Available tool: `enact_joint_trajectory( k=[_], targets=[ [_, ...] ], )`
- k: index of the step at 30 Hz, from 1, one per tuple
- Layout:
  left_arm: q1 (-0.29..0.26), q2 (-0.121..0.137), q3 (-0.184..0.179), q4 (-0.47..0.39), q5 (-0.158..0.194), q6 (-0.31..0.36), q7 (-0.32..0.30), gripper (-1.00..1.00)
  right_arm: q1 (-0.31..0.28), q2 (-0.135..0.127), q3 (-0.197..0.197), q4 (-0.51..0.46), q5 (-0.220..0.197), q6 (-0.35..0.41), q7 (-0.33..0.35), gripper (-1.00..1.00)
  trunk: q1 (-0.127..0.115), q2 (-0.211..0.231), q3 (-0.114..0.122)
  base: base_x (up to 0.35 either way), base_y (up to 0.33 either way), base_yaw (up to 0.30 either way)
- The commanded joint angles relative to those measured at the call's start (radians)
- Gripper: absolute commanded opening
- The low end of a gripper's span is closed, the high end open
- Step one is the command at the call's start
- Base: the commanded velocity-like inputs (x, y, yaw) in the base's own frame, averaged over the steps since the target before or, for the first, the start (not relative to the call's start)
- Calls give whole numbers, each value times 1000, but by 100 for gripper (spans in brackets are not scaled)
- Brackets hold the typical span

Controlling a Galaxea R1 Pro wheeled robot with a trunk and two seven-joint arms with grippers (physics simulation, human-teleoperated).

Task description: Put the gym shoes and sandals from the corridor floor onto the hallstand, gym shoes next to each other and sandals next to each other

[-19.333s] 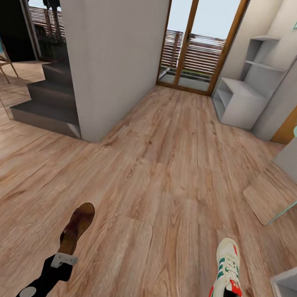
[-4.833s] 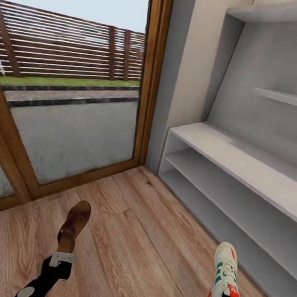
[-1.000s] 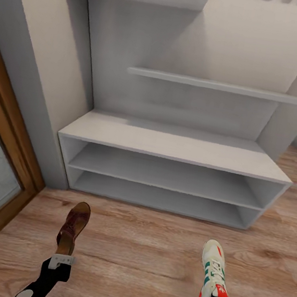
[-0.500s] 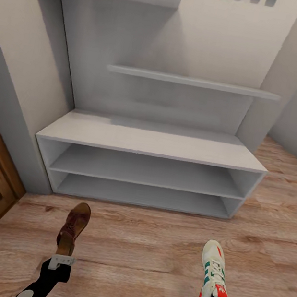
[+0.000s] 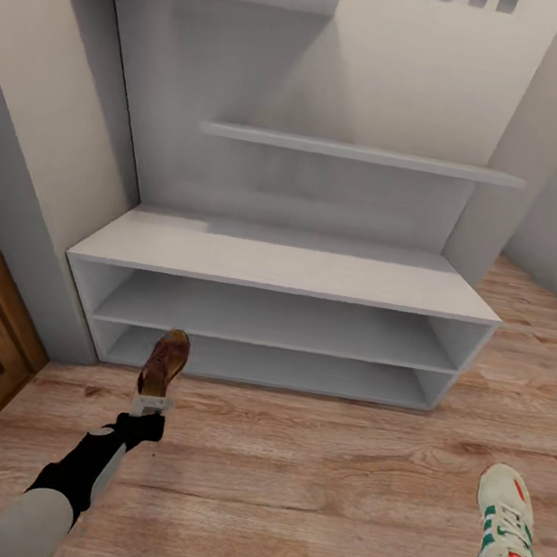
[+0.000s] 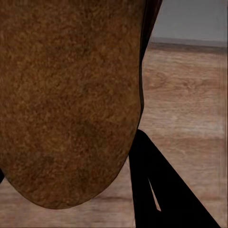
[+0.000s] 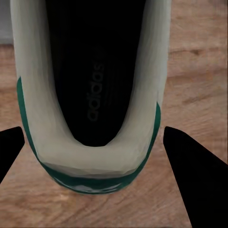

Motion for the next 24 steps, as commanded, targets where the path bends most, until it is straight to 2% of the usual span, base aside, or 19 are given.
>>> enact_joint_trajectory(
  k=[1,2,4,5,8,10,11,12,13,15,16,17,20,24],
  targets=[
    [-31,-2,9,1,-15,30,-9,-100,-1,-15,-39,1,-11,5,8,-100,0,0,-1,0,0,0],
    [-58,-1,8,4,-16,57,-9,-100,-1,-32,-74,1,-34,21,8,-100,0,0,-1,0,0,0],
    [-82,-1,8,5,-16,88,-9,-100,-1,-49,-107,1,-54,46,9,-100,0,0,-1,0,0,0],
    [-104,0,7,7,-17,121,-10,-100,-1,-66,-133,-1,-68,79,9,-100,0,0,-1,0,0,0],
    [-142,1,5,8,-20,185,-10,-100,-1,-102,-166,-18,-83,166,8,-100,0,0,-1,0,0,0],
    [-180,4,4,9,-23,232,-11,-100,-1,-134,-182,-45,-90,276,7,-100,0,0,-1,0,0,0],
    [-209,7,4,10,-24,256,-11,-100,-1,-157,-202,-67,-93,365,3,-100,0,0,-1,0,0,0],
    [-218,7,3,10,-24,265,-11,-100,-1,-164,-214,-74,-93,396,-1,-100,0,0,-1,0,0,0],
    [-233,8,3,13,-25,287,-11,-100,-1,-177,-244,-88,-93,451,-12,-100,0,0,-1,0,0,0],
    [-248,8,2,29,-26,338,-4,-100,-1,-193,-338,-123,-94,530,-42,-100,0,0,-1,0,0,0],
    [-248,9,-17,71,-40,368,21,-100,-1,-203,-486,-195,-92,582,-63,-100,0,0,-1,0,0,0],
    [-245,10,-39,70,-50,370,21,-100,-1,-204,-502,-204,-91,586,-63,-100,0,0,-1,0,0,0],
    [-243,13,-68,65,-56,373,15,-100,-1,-203,-513,-213,-90,589,-62,-100,0,0,-1,0,0,0],
    [-243,14,-87,52,-60,373,14,-100,-1,-199,-514,-217,-89,590,-61,-100,0,0,-1,0,0,0]
  ],
)
